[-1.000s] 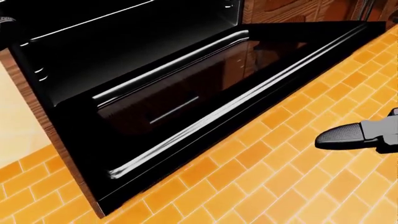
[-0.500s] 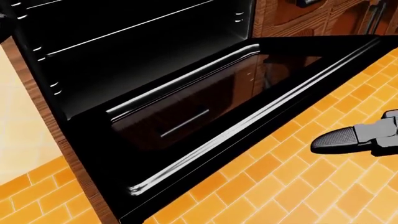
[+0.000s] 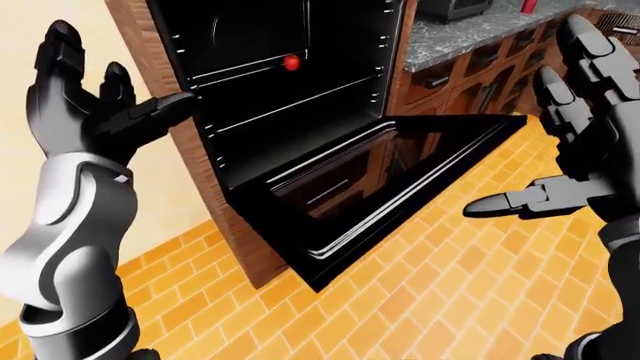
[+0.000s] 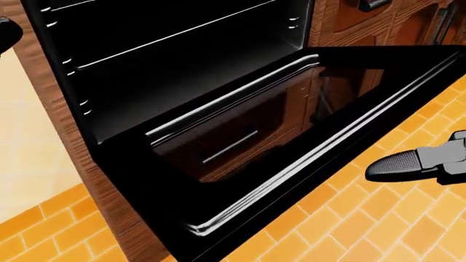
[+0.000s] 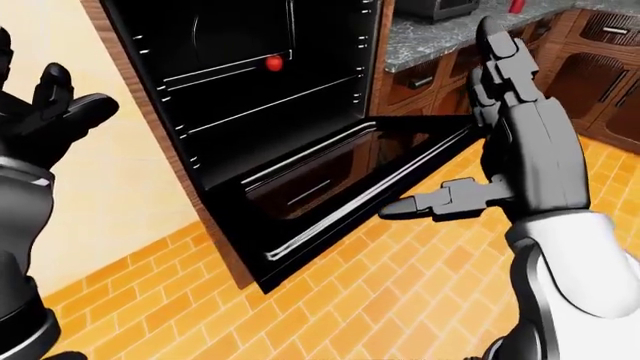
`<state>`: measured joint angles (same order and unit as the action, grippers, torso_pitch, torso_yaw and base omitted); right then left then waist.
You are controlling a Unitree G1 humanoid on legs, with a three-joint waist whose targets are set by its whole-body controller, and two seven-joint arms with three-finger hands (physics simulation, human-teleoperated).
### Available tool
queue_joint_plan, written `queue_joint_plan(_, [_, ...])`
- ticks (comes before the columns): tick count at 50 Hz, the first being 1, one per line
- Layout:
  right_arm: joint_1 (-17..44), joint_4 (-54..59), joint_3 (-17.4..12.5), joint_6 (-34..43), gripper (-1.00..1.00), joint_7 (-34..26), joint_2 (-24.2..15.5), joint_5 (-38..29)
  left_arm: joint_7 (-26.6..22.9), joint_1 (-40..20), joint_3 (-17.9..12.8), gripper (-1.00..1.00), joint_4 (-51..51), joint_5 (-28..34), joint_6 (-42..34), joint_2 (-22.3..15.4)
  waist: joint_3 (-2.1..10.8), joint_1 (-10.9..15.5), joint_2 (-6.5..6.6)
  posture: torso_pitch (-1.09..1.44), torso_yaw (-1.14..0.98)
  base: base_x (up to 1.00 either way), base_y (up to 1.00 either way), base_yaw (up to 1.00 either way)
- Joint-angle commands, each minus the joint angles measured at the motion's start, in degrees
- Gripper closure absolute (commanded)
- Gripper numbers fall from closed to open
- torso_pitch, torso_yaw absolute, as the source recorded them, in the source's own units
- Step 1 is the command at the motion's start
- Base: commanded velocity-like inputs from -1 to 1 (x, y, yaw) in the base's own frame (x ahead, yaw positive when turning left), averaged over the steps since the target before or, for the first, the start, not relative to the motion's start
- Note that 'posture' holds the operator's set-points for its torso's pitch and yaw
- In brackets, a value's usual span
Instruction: Close the oven door.
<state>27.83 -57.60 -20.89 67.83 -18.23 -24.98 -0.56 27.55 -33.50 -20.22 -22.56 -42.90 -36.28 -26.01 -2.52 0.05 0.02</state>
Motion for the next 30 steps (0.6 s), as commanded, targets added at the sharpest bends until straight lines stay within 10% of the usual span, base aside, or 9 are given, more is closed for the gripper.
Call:
queue_joint_plan(1, [0.82, -0.38, -0.51, -1.6, -1.0, 0.38, -0.69, -0.75, -0.76, -1.34, -0.3, -1.0, -1.38, 0.1, 1.61, -0.57, 0.84, -0.17, 0.22, 0.0, 0.0, 0.0, 0.14, 0.0])
queue_joint_plan(5, [0.97, -0.44, -0.39, -1.6, -1.0, 0.22, -0.57, -0.87, -0.57, -1.54, -0.35, -1.0, -1.53, -0.01, 1.36, -0.59, 1.97, -0.1, -4.97, 0.0, 0.0, 0.0, 0.14, 0.0])
queue_joint_plan(6, [0.7, -0.37, -0.22, -1.92, -1.0, 0.3, -0.36, -0.99, -0.57, -1.49, -0.34, -1.0, -1.55, 0.03, 1.38, -0.56, 1.32, -0.47, -2.1, 0.0, 0.0, 0.0, 0.14, 0.0])
queue_joint_plan(8, [0.84, -0.45, -0.26, -1.74, -1.0, 0.15, -0.33, -0.98, -0.66, -1.46, -0.38, -1.0, -1.49, 0.03, 1.43, -0.54, 1.65, -0.09, -3.13, 0.0, 0.0, 0.0, 0.14, 0.0])
queue_joint_plan(14, [1.5, -0.66, -0.22, -1.2, -1.0, -0.03, -0.38, -0.92, -0.34, -1.88, -0.43, -1.0, -1.55, -0.22, 1.08, -0.69, 0.67, 0.09, 0.21, 0.0, 0.0, 0.0, 0.14, 0.0])
queue_joint_plan(17, [1.67, -0.59, -0.09, -1.11, -1.0, 0.0, -0.34, -0.88, -0.34, -2.02, -0.46, -1.0, -1.38, -0.34, 1.11, -0.79, 1.51, -0.34, 5.02, 0.0, 0.0, 0.0, 0.14, 0.0])
queue_joint_plan(26, [2.37, -0.98, -0.18, -0.33, -1.0, -0.14, -0.6, -0.5, -0.35, -1.92, -0.48, -1.0, -1.37, -0.52, 1.28, -0.93, 0.72, -0.17, 0.53, 0.0, 0.0, 0.0, 0.14, 0.0])
queue_joint_plan(30, [2.4, -1.15, -0.22, -0.2, -1.0, -0.24, -0.63, -0.36, -0.16, -2.07, -0.5, -1.0, -1.4, -0.61, 1.21, -1.01, 1.57, -0.04, -4.28, 0.0, 0.0, 0.0, 0.14, 0.0])
